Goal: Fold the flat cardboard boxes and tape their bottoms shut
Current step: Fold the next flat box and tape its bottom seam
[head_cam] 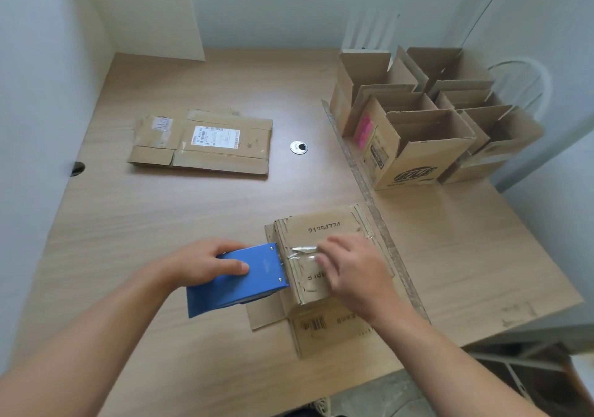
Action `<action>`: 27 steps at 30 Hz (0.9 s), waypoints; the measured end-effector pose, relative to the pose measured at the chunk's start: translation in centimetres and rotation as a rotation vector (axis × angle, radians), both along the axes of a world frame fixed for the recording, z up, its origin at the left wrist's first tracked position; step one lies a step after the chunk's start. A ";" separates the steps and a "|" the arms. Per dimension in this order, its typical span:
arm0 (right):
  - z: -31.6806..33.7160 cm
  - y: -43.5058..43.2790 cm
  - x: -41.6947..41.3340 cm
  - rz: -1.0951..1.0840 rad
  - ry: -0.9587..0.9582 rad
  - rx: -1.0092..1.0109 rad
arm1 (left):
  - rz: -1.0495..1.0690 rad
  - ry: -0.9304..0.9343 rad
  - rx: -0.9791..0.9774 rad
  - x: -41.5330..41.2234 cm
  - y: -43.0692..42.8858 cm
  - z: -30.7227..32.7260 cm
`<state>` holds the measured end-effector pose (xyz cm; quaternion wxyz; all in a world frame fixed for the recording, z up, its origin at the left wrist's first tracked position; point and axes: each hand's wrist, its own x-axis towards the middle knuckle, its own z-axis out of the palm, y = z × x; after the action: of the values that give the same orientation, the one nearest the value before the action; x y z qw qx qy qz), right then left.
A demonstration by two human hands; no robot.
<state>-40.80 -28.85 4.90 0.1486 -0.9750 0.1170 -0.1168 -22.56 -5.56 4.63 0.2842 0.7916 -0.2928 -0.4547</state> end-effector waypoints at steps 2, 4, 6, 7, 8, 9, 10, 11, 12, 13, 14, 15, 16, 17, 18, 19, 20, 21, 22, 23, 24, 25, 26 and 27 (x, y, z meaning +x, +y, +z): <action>-0.4 1.2 -0.6 0.049 0.158 0.015 | 0.002 0.023 -0.037 -0.2 0.0 -0.4; -1.1 1.8 -1.3 0.057 0.311 -0.029 | 0.013 0.046 -0.067 -0.6 0.2 -0.8; -1.5 2.2 -1.5 0.062 0.402 -0.064 | 0.020 0.055 -0.088 -1.0 0.3 -1.3; -1.5 2.5 -1.4 0.060 0.418 -0.069 | 0.023 0.055 -0.097 -1.1 0.3 -1.5; -1.5 2.9 -1.2 0.052 0.430 -0.066 | 0.023 0.053 -0.104 -1.1 0.3 -1.7; -1.4 3.3 -0.9 0.037 0.441 -0.058 | 0.024 0.052 -0.110 -1.2 0.3 -1.8; -1.4 3.6 -0.7 0.015 0.446 -0.049 | 0.028 0.053 -0.115 -1.3 0.3 -1.9; -1.4 3.8 -0.6 -0.009 0.441 -0.047 | 0.037 0.054 -0.121 -1.4 0.3 -1.9; -1.5 3.8 -0.4 -0.029 0.431 -0.049 | 0.047 0.055 -0.132 -1.5 0.3 -2.0; -1.6 3.8 -0.4 -0.043 0.420 -0.050 | 0.057 0.052 -0.145 -1.8 0.4 -2.2; -1.7 3.8 -0.4 -0.054 0.411 -0.044 | 0.065 0.045 -0.152 -2.0 0.6 -2.5; -1.9 3.8 -0.5 -0.059 0.402 -0.042 | 0.072 0.035 -0.153 -2.4 0.8 -2.8; -2.1 3.7 -0.6 -0.061 0.390 -0.051 | 0.075 0.027 -0.155 -2.7 1.1 -3.0; -2.2 3.7 -0.7 -0.057 0.379 -0.064 | 0.075 0.022 -0.157 -2.8 1.3 -3.2; -2.3 3.6 -0.8 -0.049 0.370 -0.069 | 0.072 0.016 -0.155 -2.7 1.4 -3.4; -2.3 3.5 -0.9 -0.041 0.361 -0.064 | 0.066 0.012 -0.146 -2.5 1.6 -3.3; -2.3 3.3 -0.9 -0.036 0.351 -0.052 | 0.058 0.011 -0.134 -2.1 1.8 -3.1; -2.3 3.1 -1.0 -0.034 0.345 -0.040 | 0.044 0.008 -0.114 -1.7 2.0 -2.9; -2.4 3.0 -1.0 -0.031 0.346 -0.035 | 0.023 0.000 -0.090 -1.3 2.4 -2.7; -2.4 2.9 -1.1 -0.026 0.349 -0.037 | 0.003 -0.008 -0.067 -1.0 2.7 -2.5; -2.6 2.9 -1.1 -0.023 0.347 -0.038 | -0.008 -0.018 -0.045 -0.9 2.9 -2.4; -2.7 2.9 -1.0 -0.025 0.336 -0.035 | -0.011 -0.038 -0.023 -0.9 2.8 -2.3; -2.7 2.9 -0.9 -0.029 0.323 -0.030 | -0.019 -0.071 -0.001 -1.0 2.2 -2.3; -2.7 3.0 -0.8 -0.029 0.310 -0.024 | -0.030 -0.115 0.022 -1.0 1.5 -2.4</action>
<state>-41.58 -25.88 2.20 0.1157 -0.9812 0.1513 0.0317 -23.61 -4.08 2.26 0.2515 0.8149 -0.3156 -0.4160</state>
